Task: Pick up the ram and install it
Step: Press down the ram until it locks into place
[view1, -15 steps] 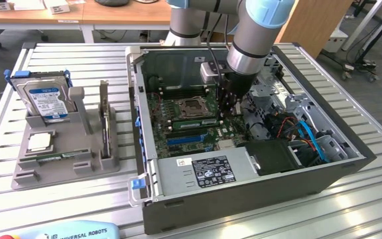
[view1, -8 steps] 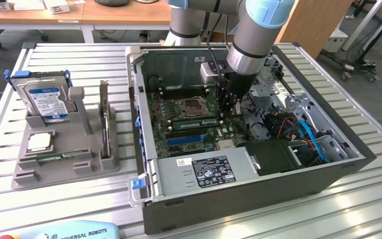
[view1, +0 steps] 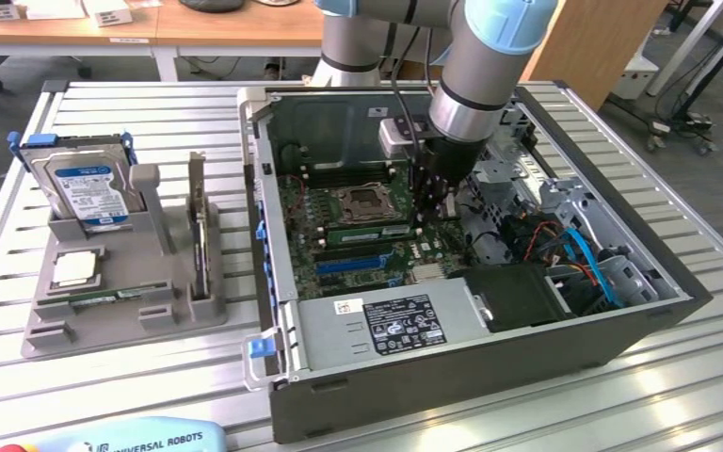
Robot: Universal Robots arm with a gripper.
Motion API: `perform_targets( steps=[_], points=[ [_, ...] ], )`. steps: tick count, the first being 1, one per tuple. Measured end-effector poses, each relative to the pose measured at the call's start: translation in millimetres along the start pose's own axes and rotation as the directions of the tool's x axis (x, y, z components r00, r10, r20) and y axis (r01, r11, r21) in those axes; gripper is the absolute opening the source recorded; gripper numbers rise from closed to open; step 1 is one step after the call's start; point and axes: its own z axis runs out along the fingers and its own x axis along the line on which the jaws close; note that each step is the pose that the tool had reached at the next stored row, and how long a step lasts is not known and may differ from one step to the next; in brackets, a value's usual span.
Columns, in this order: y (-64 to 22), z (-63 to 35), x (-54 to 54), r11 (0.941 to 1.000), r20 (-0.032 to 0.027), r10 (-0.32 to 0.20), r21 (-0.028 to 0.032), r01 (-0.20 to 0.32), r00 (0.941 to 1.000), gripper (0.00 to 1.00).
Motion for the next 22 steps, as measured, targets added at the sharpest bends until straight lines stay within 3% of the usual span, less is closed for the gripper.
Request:
perform_targets(
  steps=[22],
  points=[
    [0.1, -0.7, -0.1, 1.0000, 0.0008, 0.000, 0.0000, 0.000, 1.0000, 0.10]
  ],
)
